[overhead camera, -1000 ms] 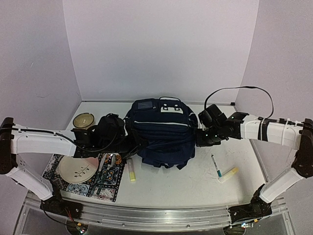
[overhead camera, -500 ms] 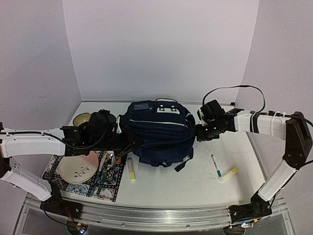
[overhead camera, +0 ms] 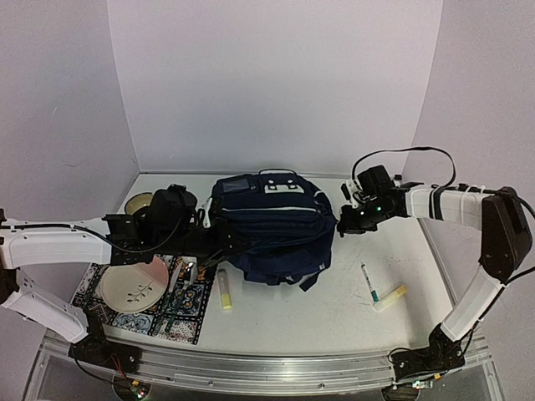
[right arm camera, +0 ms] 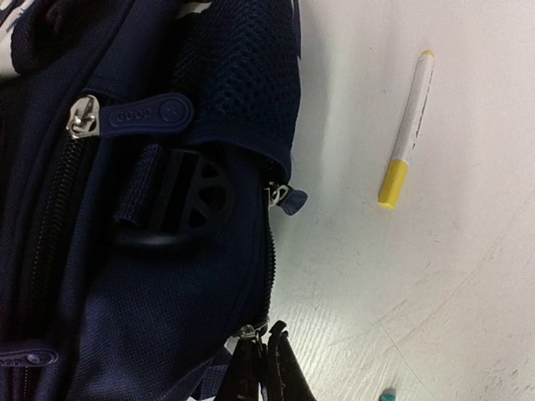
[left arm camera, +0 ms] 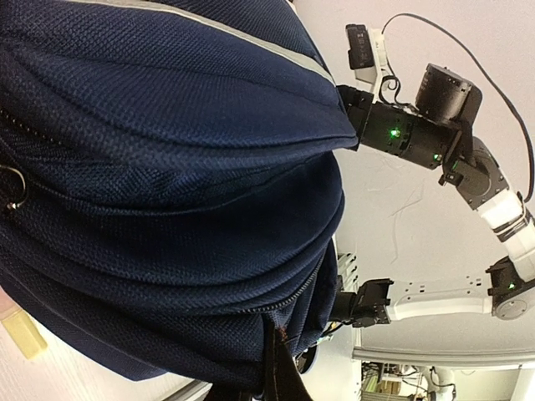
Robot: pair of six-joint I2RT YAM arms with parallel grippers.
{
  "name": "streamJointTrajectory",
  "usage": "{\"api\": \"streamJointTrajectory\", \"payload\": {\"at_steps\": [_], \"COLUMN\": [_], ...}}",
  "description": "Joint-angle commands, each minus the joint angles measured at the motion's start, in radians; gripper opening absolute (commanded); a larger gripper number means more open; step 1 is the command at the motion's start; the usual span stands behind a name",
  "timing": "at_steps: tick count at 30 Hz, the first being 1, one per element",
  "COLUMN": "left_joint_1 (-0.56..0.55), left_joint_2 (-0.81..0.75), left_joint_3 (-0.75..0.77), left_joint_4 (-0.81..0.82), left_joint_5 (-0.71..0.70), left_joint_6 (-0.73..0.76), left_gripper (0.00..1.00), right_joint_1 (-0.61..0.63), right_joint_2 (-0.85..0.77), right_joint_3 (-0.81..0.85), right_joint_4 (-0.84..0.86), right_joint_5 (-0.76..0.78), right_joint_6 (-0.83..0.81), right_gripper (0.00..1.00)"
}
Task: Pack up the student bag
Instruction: Zip the student bag into the largest pocket of the bag.
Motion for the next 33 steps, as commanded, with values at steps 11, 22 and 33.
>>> {"api": "streamJointTrajectory", "payload": {"at_steps": [11, 22, 33], "left_joint_1": [0.011, 0.022, -0.104], "left_joint_2": [0.173, 0.237, 0.262], "left_joint_3": [0.254, 0.367, 0.433], "left_joint_4": [-0.208, -0.275, -0.217], "left_joint_5": [-0.226, -0.361, -0.319], "left_joint_6": [0.393, 0.608, 0.975], "left_gripper": [0.18, 0.55, 0.66], "right_joint_1": [-0.041, 0.141, 0.191], "right_joint_2": [-0.285, -0.265, -0.241], "right_joint_3": [-0.173, -0.122, -0.071], "right_joint_4": [0.072, 0.043, 0.034], "right_joint_5": [-0.068, -0.055, -0.047], "right_joint_6": [-0.003, 0.019, 0.026], "right_gripper": [0.00, 0.00, 0.00]}}
